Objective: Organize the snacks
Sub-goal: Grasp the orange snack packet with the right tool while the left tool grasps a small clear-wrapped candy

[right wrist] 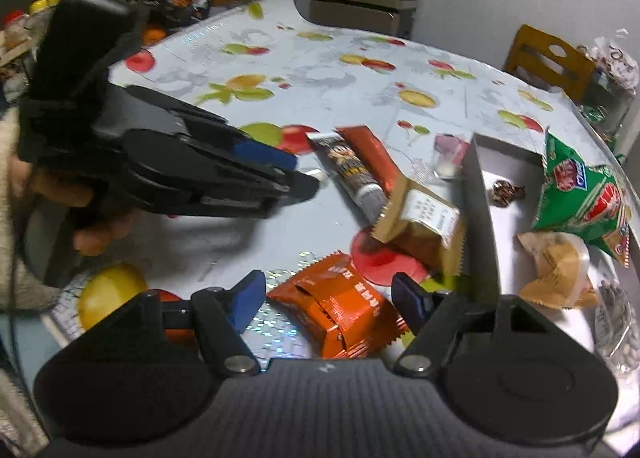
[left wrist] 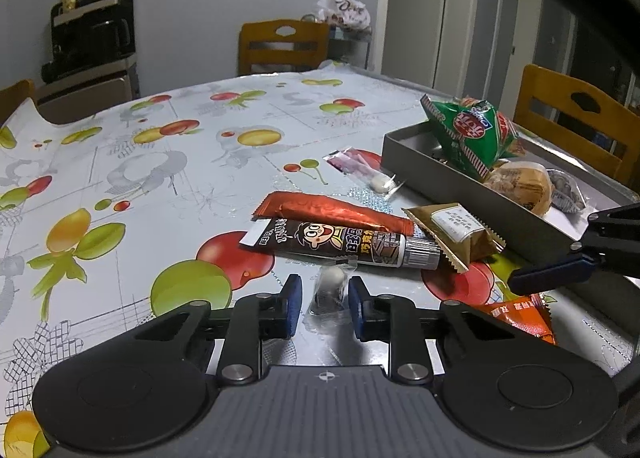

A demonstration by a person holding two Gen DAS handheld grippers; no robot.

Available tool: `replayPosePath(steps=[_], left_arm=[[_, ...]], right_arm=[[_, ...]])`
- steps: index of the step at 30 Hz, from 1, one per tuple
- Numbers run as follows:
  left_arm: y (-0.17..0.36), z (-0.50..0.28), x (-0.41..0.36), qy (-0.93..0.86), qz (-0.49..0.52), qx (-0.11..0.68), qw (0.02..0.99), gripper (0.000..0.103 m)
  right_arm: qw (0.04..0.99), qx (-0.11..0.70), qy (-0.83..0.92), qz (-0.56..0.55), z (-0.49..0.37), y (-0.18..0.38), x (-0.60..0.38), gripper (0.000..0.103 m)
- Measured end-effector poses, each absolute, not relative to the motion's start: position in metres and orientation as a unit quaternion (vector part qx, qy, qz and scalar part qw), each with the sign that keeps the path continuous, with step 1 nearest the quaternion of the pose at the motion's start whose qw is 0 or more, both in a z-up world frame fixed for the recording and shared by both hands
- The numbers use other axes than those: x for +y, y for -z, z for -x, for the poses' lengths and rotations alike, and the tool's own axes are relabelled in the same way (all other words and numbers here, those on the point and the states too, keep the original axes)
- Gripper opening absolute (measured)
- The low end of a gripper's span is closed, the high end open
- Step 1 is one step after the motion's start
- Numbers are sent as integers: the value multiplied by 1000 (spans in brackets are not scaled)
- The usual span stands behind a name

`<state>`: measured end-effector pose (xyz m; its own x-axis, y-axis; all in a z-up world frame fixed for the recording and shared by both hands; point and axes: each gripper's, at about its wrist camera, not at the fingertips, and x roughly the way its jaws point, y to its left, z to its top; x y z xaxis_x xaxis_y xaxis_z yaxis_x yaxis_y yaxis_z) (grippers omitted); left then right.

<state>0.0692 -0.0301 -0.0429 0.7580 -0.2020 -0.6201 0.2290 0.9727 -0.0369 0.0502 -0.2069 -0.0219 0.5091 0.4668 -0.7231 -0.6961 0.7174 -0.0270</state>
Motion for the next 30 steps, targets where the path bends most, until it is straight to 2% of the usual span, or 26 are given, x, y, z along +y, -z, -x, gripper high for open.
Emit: replayPosePath(steps=[3,8,16,20,24,30], left_arm=[[43,-68,-29,113,-20,327,938,23],[43,-66,-30,115,-25,326,938,23],[43,-66,-31,116,-27,326,938,23],[43,-64,-31,115,-30,325,938,23],[43,-64,-31,115,-30,325,938,23],[43,-64,-32,113,-32,324,939,23]], right_arm=[[850,359,-347,166,-47,20,-207,71],[848,337,-353,207,-43,20,-207,74],[835,346,-369,216,-49,23,-211,73],[835,355,-371,197,-48,25,-215,64],[840,364,-368,162,-48,27,-218,48],[866,355,-327,131,-38,30,-215,44]])
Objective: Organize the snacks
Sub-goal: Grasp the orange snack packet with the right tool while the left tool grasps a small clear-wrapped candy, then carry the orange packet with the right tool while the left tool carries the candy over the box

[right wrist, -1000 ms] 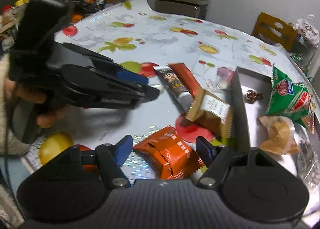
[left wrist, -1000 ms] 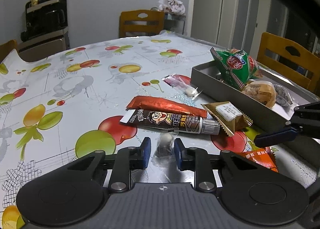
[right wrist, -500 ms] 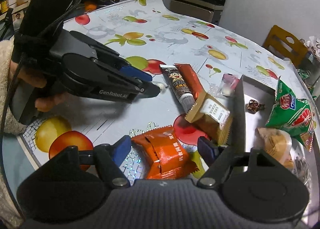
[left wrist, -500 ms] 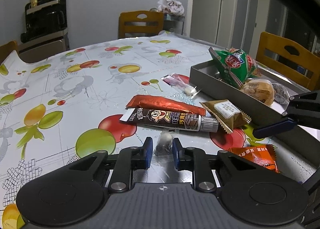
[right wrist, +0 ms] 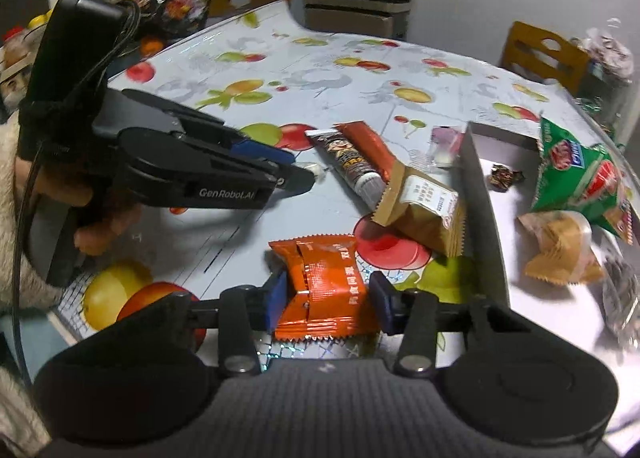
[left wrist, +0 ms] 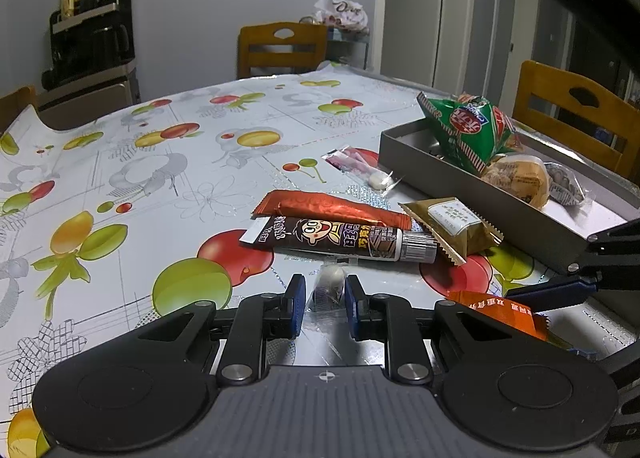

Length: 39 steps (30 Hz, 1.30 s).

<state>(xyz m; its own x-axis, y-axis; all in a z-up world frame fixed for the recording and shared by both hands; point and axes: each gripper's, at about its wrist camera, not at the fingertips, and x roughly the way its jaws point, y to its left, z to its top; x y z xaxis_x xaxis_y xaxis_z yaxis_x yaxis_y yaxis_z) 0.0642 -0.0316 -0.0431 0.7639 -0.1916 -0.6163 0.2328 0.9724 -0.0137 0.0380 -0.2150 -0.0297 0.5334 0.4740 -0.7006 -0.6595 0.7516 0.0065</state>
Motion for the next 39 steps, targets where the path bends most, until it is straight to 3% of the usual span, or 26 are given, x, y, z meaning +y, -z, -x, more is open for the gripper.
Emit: replayPosePath(steps=[20,39], left_arm=[[9,-44,-44,118,-40,280,952,21],[-4,-49,-132,214,-69,268,937,21]], right_arm=[[903,308,-289,85,-26,4,-238,43],[936,288,-195,47,-8,-23,-348,42]])
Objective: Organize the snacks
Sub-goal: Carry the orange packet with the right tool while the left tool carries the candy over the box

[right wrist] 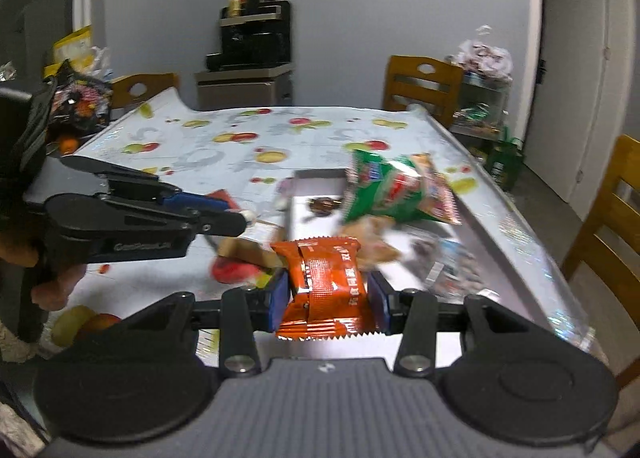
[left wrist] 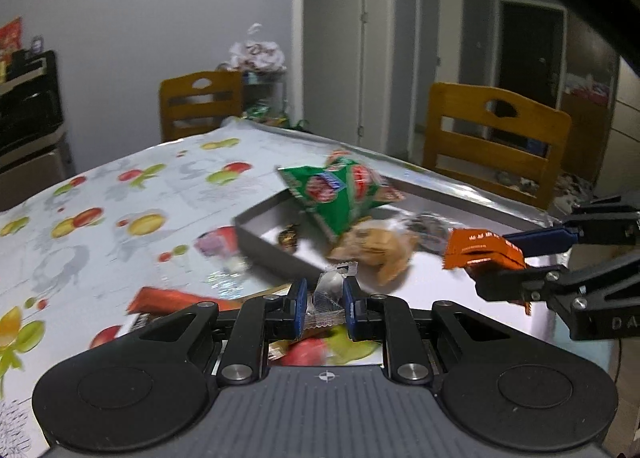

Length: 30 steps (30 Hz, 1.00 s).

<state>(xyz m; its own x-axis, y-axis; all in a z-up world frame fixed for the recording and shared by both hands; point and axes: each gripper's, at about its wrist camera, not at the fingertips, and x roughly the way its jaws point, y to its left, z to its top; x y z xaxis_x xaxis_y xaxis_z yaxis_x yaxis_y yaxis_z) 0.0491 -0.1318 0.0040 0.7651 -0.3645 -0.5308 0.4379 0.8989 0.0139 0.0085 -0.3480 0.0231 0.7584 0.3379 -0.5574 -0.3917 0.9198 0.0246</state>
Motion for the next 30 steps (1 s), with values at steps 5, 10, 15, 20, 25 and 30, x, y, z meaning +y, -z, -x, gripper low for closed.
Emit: replayPosePath(steps=[5,10,15,20,25,30], left_arm=[[-4,-50,-155,234,-79,266,932,21],[-3,-51,-174,250,-87,269,926,17],[2,-50,-195,266,-106,273,918,13],[5,-56,-198,270,-109,287,912,16],[15,-64,-207,296,-93,328,892,36],[25,-60,-227,322,-108,346,875,41]], right_arm=[[941,293,-168,37,-8,-19,-374,42],[944,293,-150,32,-9,-15,-392,42],[943,307,-131,16,-17,-7,-408,42],[941,316,-120,3,-21,0,-419,42],[942,319,-107,-8,-25,5,-431,42],[942,319,-105,-13,-26,6,-437,42]])
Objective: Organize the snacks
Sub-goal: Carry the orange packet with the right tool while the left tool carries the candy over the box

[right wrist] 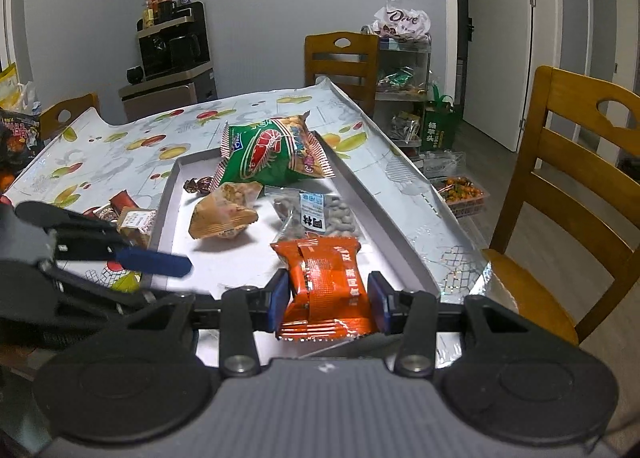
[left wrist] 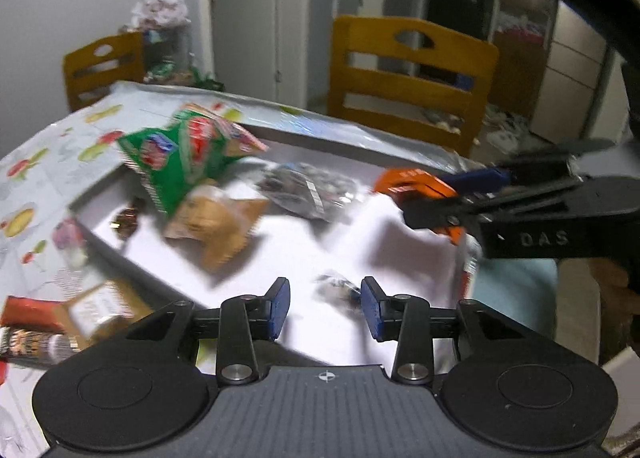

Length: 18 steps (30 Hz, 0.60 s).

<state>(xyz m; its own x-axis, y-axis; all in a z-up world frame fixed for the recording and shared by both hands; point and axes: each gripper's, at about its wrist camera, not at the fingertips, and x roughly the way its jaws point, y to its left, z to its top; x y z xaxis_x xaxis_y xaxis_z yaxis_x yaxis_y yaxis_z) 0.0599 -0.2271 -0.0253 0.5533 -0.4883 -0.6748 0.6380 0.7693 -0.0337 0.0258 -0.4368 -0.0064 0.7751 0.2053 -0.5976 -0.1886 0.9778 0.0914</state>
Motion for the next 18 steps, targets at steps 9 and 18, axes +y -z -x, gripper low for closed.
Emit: replayPosePath(steps=[9,18], left_arm=[[37,-70,-246,325,-105,372,863,33],[39,-76,-245,328,-98,356,869,23]], right_arm=[[943,316,-105,-19,-24,6,-442,42],[944,320,-85,-1,-31,7,-435,42]])
